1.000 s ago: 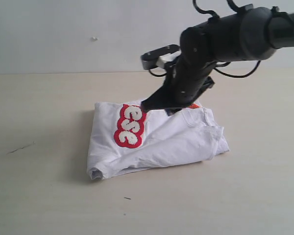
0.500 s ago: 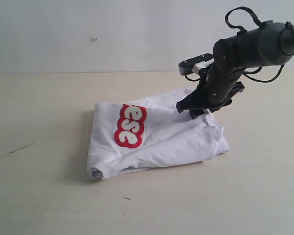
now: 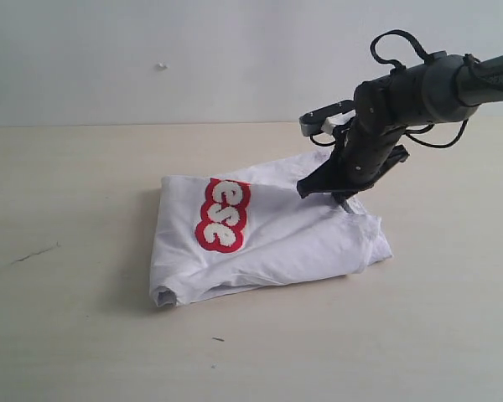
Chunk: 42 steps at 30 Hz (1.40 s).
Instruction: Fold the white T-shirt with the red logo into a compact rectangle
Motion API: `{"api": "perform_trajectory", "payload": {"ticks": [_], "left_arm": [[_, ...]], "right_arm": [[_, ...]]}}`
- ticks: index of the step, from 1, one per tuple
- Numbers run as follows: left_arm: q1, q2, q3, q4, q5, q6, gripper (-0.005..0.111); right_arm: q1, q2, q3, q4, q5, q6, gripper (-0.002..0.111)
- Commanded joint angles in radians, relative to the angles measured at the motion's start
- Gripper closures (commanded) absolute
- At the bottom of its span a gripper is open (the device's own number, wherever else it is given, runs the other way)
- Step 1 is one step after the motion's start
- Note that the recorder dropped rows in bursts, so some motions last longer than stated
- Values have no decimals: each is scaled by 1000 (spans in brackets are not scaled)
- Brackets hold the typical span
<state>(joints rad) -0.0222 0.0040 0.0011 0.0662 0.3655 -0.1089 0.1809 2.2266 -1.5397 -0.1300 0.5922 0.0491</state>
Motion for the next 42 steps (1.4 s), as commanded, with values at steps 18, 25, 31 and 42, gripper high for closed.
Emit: {"api": "perform_trajectory", "payload": {"ticks": [18,25,31,42], "left_arm": [[2,-4,-1,-4,-13,1,107],[2,-4,-1,-4,-13,1,107],[2,-4,-1,-4,-13,1,107],[2,-4,-1,-4,-13,1,107]], "right_arm": [[4,-16,-3,-124,-345,-11,80],[4,-10,-32,-124,-173,93,80],[4,-10,-53,-143,101,65,108],[28,19,10,187,267,-166,108]]}}
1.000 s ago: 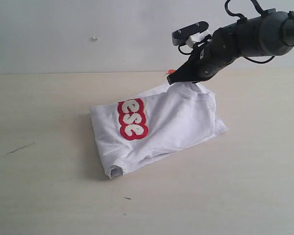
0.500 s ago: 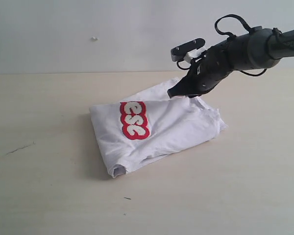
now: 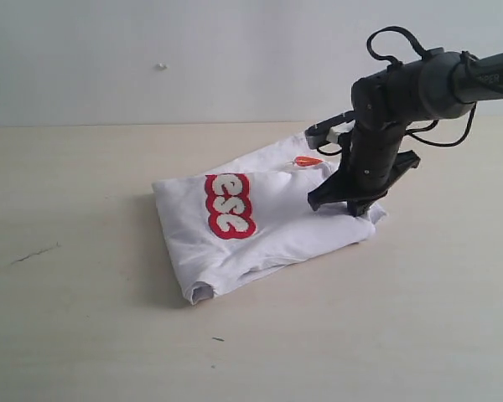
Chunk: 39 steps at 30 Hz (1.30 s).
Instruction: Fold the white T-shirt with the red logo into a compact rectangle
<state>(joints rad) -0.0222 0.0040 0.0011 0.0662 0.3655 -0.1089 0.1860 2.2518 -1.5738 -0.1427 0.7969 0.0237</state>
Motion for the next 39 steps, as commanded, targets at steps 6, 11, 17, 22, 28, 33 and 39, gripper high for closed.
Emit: {"api": "perform_trajectory", "payload": {"ticks": [6,11,17,22,28,33,39], "left_arm": [[2,-4,-1,-4,-13,1,107],[2,-4,-1,-4,-13,1,107],[2,-4,-1,-4,-13,1,107],[2,-4,-1,-4,-13,1,107],[2,-4,-1,-4,-13,1,107],[2,-4,-1,-4,-13,1,107],[2,-4,-1,-4,-13,1,107]], "right_arm": [[86,-71,84,251,108,-154,108],[164,-76,84,210,168,-147,108],[166,-153,84,185,117,-101,108],[169,-407,175,188,-97,-101,108],[169,-746,402,186,-359,-99,108],[169,-943,506,186,-411,-99,108],[169,-1194,645,188,-572,-77,108]]}}
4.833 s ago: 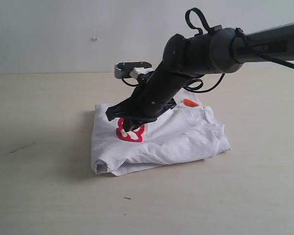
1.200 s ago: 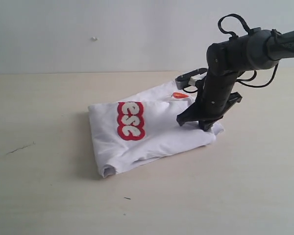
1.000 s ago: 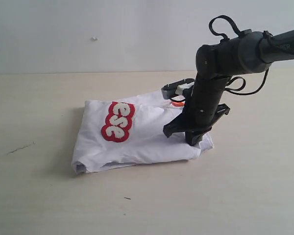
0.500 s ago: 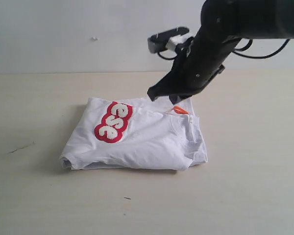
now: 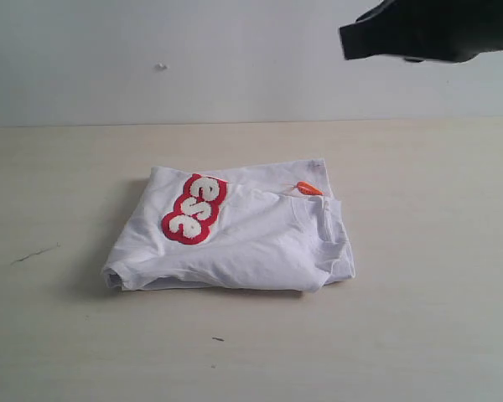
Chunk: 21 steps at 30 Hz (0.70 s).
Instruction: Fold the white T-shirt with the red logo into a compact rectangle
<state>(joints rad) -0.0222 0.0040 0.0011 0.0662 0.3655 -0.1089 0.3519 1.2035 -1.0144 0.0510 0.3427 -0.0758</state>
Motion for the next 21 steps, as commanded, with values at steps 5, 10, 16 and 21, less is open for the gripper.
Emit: {"api": "perform_trajectory", "payload": {"ticks": [5,10,16,21], "left_arm": [[2,-4,-1,-4,-13,1,107],[2,-4,-1,-4,-13,1,107],[2,-4,-1,-4,-13,-1,107],[2,-4,-1,-4,-13,1,107]], "right_arm": [[3,-362,188,-6,-192,28,108],[3,-545,241,-6,-193,28,108],[3,-729,300,0,-190,28,108],[3,-881,345,0,-189,37,108]]}}
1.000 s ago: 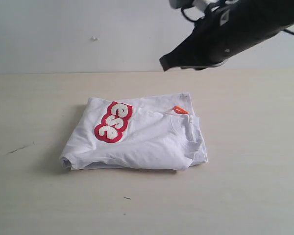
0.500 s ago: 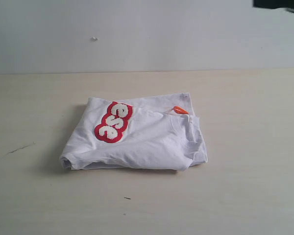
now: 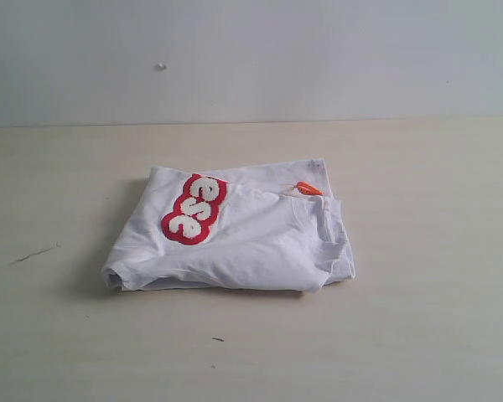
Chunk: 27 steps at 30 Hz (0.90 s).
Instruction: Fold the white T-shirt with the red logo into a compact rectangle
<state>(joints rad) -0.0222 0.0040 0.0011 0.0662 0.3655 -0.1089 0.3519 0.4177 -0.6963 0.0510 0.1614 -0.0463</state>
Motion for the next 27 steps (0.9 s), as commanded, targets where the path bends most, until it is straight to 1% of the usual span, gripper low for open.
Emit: {"api": "perform_trajectory", "payload": {"ticks": [1,7,14,18,22,27], "left_arm": [[2,-4,-1,-4,-13,1,107],[2,-4,-1,-4,-13,1,107],[2,-4,-1,-4,-13,1,107],[2,-4,-1,-4,-13,1,107],[2,-4,-1,-4,-13,1,107],[2,-4,-1,-4,-13,1,107]], "right_arm": [[3,-124,30,0,-8,7,108],[3,-253,31,0,27,7,108],[3,-347,31,-4,170,7,108],[3,-410,31,-4,173,7,108],[3,-418,31,-4,209,2,108],[3,-418,34,2,207,5,108]]}}
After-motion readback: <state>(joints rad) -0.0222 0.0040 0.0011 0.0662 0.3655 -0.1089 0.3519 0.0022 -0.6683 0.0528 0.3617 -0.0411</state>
